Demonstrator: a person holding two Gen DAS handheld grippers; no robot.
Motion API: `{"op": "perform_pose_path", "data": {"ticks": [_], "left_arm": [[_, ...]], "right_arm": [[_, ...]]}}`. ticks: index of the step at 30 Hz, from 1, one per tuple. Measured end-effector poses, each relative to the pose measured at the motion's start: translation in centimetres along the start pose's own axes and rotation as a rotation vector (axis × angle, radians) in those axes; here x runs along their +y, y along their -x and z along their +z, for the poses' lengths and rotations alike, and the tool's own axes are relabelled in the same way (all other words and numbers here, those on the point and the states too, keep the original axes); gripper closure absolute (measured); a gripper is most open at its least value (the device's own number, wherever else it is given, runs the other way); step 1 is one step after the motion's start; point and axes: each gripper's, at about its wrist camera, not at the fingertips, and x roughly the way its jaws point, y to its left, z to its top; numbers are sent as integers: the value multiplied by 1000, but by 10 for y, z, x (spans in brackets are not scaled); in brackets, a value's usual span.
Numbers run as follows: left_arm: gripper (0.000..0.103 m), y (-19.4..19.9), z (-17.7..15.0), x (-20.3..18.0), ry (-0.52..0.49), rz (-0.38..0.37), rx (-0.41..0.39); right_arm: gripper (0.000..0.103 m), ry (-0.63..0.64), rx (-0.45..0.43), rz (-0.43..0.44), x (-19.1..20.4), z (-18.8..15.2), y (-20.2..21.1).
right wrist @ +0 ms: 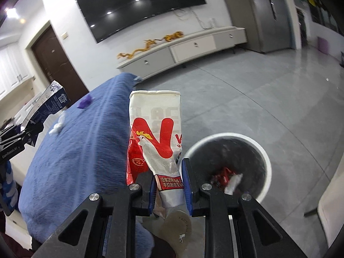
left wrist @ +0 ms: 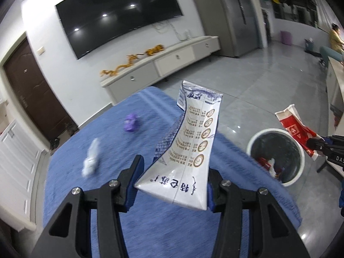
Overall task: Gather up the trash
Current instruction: 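Carry the white printed bag and red-and-white bag with both grippers over the trash bin, then open both grippers to drop the bags into the trash bin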
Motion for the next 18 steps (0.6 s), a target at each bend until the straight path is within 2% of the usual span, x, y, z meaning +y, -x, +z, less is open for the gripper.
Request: {"op": "perform_pose_path", "data": {"ticks": [12,18], "left_arm": [[56,-38,17,-72,-130,-149,65],[56,-67,31,-113,-167,-254,131]], "right_arm": [[83,-131,57,-69,-58,-20,-12],[83,-200,93,-100,-84,-25,-26]]}}
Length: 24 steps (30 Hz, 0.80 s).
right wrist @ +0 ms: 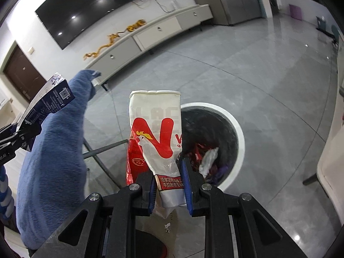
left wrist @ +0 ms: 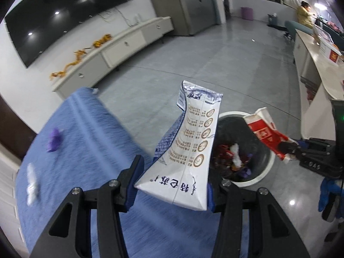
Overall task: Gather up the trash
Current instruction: 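Open both grippers to drop the bags into the trash bin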
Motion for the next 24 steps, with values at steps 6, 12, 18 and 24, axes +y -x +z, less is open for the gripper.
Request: {"op": "perform_pose_path", "data": {"ticks": [6,12,18,24], "left_arm": [[56,-37,28,-30,-9,-104,62],[55,-71,52,-47,20,-168,107],[54,-87,68,-52,95,-268,129],[46,-86,67,-53,133,-303,128]], "right_arm": [[82,-37,47,-60,-21,10,-25],[81,-41,68,-84,-28,23,-47],[62,-19,80,-123,-24,29,-57],[55,-10,59,-150,-22,31,-47]]}}
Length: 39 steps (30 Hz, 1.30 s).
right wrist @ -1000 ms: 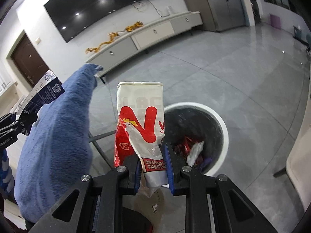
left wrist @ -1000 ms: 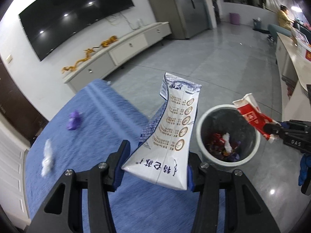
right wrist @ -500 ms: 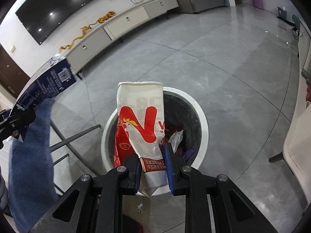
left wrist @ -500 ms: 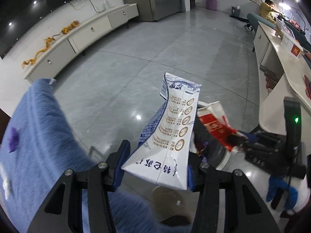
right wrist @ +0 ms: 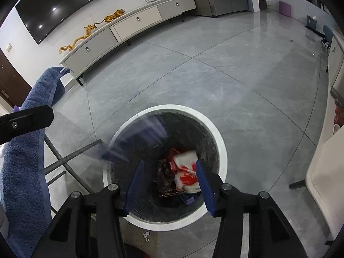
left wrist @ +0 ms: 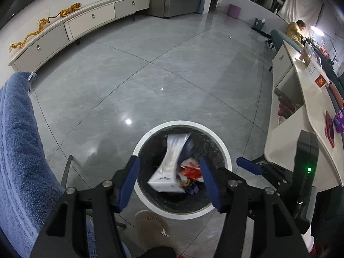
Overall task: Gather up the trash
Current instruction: 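Open both grippers to drop the bags into the trash bin, then move both grippers back toward the clear bag and purple wrapper on the towel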
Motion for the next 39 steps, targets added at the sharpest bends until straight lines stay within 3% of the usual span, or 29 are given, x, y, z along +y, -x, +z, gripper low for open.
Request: {"op": "perform_pose_path", "data": {"ticks": [7,15,19,26,39], "left_arm": [[46,32,-10,9,14,30,-63],[46,112,-40,37,22,164,-270],[46,147,-61,52,32,231,-323],[46,206,-114,96,142,373,-390],[46,275,-190,169,331,485,-497]], "right_arm": [[55,-8,-44,-8,0,-2,32],[55,-16,-122,3,12,-6,81],[55,13,-165,19,28,-6,105],[55,70,-214,55,67,-7,135],[50,256,-255,106,169,-6,160]]}}
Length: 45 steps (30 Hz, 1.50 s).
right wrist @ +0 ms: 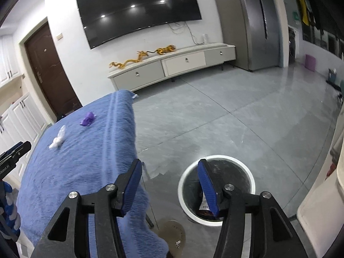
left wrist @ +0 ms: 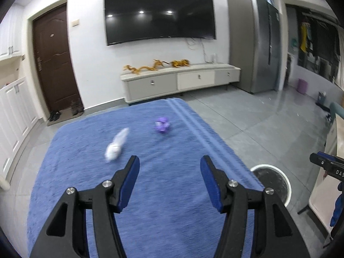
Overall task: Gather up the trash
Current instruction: 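Move both grippers back toward the clear bag and purple wrapper on the towel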
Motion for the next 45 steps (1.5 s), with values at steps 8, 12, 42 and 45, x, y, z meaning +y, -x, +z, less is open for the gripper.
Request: {"op": "perform_pose_path", "data": {"ticks": [8,12,42,45], "left_arm": [[37,17,-15,51,76,48,-26],[37,18,-19,68,106,65,-29],[37,-35,-39,103,146,102,73],[37,-45,-40,103,147,104,103]], "right_arm": [[42,53,5,8,44,5,-5],[42,72,13,35,61,7,-10],[40,145,113,102,106,11,-71],[40,140,122,106,104,11,-76]]}}
